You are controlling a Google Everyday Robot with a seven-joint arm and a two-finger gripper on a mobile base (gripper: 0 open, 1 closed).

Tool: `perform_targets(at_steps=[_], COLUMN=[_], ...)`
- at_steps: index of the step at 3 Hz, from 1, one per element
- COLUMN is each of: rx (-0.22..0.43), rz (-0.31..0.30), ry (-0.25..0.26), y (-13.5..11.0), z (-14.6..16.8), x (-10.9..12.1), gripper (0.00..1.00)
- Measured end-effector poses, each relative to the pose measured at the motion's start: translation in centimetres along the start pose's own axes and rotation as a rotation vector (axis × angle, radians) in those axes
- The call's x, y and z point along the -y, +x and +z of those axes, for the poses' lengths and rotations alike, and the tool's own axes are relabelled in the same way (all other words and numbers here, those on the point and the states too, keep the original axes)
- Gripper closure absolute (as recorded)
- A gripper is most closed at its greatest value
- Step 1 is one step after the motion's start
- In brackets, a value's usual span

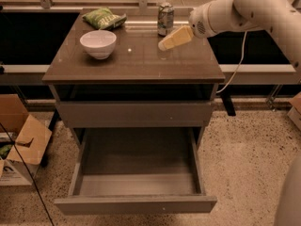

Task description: Place 7up can into middle drawer

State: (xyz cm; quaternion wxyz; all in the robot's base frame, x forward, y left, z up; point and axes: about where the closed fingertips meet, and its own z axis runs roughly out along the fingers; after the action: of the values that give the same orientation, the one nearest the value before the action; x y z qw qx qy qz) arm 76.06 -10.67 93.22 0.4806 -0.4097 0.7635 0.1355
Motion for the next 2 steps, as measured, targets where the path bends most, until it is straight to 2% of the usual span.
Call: perform_targets(at_steps=[2], rx=[0.065], rz=[0.050], ry=[0.064], y=[-0.7], z=[4.8], x=[2.8], gripper=[0.00])
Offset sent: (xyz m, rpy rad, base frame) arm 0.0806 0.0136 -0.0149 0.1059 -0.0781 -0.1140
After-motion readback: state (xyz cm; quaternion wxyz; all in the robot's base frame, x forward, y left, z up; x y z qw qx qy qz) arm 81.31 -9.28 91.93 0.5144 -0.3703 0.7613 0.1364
